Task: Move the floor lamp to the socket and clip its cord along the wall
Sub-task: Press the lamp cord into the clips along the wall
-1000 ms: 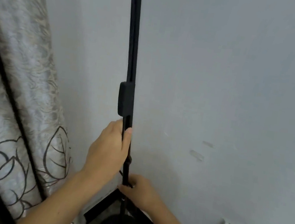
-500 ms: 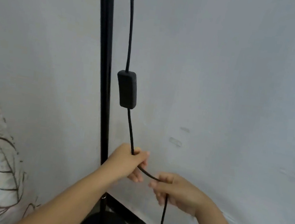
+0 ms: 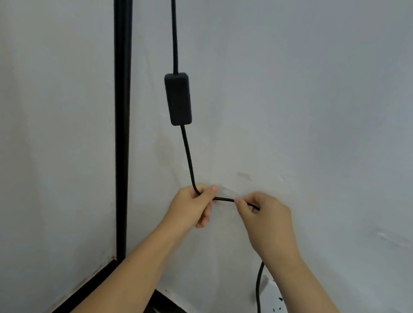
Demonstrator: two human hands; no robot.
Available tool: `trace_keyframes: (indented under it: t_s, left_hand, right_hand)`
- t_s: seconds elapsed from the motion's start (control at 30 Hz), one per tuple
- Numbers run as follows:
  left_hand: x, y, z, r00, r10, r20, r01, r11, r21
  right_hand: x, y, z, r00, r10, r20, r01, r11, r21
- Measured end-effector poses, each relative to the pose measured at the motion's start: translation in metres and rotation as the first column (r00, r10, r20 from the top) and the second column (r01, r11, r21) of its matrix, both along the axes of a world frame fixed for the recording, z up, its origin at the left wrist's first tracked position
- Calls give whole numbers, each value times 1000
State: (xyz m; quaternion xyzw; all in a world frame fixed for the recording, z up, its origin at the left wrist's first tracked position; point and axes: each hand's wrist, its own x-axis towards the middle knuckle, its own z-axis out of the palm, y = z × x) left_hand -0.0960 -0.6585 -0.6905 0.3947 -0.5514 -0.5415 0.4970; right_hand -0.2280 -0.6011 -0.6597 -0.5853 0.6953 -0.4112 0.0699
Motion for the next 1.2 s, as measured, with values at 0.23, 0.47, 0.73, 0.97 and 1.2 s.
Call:
trace_keyframes:
  t_s: [0.23, 0.47, 0.73, 0.97, 1.2]
  left_hand:
    - [-6, -15, -7, 997, -55, -45, 50, 994, -98]
    - [-13, -16, -8, 999, 48, 20, -46, 995, -89]
    - [-14, -18, -9, 999, -6, 37, 11, 989, -145]
    - [-13, -11, -14, 971, -126, 202, 155, 979, -135]
    - [-57, 21, -26, 944, -329, 23, 327, 943, 56]
  right_hand:
    - [5, -10, 3, 984, -30, -177, 24, 999, -32]
    - [2, -7, 1, 967, -83, -242, 62, 994, -93]
    - [-26, 14, -20, 947, 16, 322, -114, 951, 289]
    - [-18, 29, -56, 769, 119, 628, -446, 803, 395]
    - [-91, 82, -45, 802, -40, 595, -317, 817, 481]
